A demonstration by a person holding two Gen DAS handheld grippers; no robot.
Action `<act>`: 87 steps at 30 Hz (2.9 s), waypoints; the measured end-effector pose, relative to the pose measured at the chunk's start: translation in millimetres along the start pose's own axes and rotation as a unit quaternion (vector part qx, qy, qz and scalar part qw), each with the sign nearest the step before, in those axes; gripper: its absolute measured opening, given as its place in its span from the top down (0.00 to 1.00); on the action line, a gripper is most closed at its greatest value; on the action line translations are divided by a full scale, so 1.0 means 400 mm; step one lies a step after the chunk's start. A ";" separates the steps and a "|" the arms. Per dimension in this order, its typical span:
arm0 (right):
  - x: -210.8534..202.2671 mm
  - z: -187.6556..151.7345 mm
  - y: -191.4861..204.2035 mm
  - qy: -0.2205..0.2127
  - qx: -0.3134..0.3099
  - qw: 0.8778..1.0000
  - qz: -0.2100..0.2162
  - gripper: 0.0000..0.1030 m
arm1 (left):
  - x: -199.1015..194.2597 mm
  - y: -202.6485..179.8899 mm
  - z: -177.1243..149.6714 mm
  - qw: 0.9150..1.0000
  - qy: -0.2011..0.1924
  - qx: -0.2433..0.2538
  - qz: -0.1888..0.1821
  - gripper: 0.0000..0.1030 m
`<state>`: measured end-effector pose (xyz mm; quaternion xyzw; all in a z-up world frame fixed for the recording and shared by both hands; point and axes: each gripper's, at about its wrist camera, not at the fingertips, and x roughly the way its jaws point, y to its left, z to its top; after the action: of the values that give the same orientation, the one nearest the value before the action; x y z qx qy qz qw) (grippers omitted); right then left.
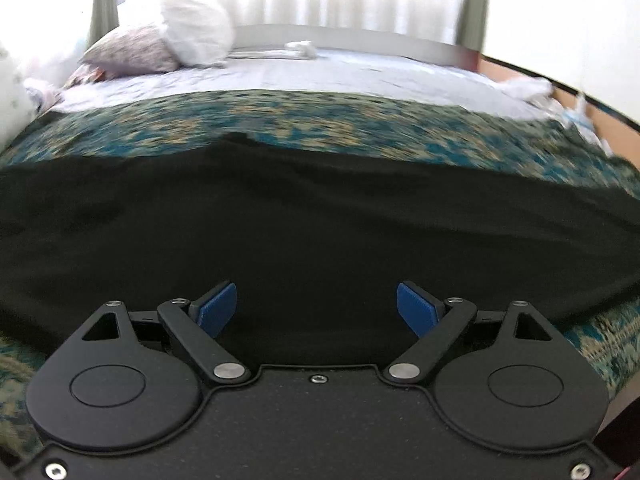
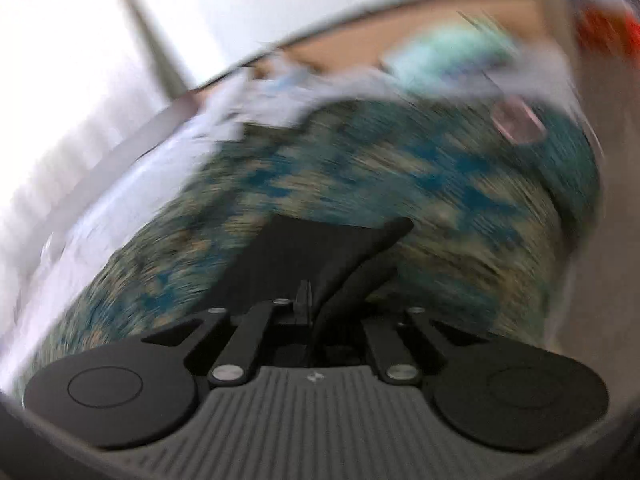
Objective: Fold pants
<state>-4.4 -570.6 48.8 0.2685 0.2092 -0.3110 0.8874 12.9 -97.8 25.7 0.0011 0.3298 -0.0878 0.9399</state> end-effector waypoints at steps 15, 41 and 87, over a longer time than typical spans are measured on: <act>-0.284 -0.634 0.670 0.102 -0.411 0.845 0.326 0.92 | -0.077 0.342 -0.010 0.991 -0.001 -0.130 -0.034 0.43; -0.161 -0.439 0.591 0.076 -0.400 0.896 0.174 0.55 | -0.053 0.131 -0.031 0.996 -0.016 0.001 -0.093 0.90; -0.204 -0.495 0.933 0.035 -0.508 0.822 0.256 0.12 | -0.038 0.221 -0.104 0.987 -0.043 -0.059 -0.144 0.90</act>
<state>144.4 -167.6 69.8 -0.1654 0.2919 0.0873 0.9380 -10.0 -5.5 -2.5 -0.1056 0.2901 -0.2029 0.9293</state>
